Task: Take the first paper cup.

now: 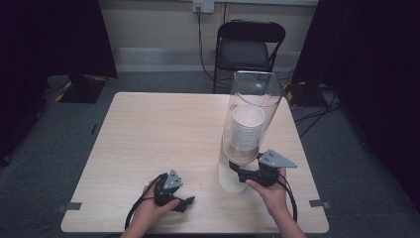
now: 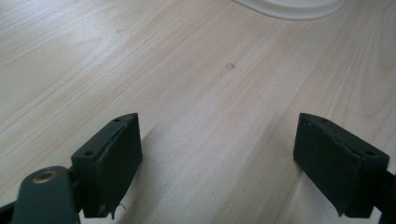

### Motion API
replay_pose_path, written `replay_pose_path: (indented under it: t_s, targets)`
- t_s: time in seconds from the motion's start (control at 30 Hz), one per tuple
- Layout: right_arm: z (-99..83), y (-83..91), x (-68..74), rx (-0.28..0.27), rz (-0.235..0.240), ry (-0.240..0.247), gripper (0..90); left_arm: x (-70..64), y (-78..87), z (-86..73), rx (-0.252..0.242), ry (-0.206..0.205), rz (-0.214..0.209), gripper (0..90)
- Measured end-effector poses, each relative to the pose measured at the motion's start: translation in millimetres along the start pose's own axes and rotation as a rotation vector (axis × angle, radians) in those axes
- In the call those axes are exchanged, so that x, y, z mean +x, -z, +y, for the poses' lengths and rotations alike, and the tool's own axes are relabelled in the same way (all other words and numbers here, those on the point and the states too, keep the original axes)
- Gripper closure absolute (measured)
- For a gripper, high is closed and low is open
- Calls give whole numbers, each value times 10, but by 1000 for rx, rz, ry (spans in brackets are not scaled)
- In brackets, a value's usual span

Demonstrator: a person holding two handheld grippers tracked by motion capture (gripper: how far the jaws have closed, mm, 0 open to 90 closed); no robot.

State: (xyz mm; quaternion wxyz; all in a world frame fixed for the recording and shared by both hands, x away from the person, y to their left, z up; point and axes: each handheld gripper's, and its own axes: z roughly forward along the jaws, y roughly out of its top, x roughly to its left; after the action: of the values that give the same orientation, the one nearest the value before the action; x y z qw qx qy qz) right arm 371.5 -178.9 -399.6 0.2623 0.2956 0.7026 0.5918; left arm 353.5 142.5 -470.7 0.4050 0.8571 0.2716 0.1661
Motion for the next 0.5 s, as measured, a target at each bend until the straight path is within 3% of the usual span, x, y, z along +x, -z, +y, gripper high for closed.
replay_pose_path:
  t_s: [0.17,0.43,0.47,0.5]
  targets:
    - [48,-44,-2,-19,6,-10,258,0,0,0,0,1,0,149]
    - [20,-49,-25,-7,15,51,299,-2,0,-1,0,-1,1,149]
    - [7,-51,-28,20,10,63,304,-3,0,-1,-1,0,2,150]
    - [-16,-69,-27,81,6,79,328,-2,0,-1,0,-2,2,149]
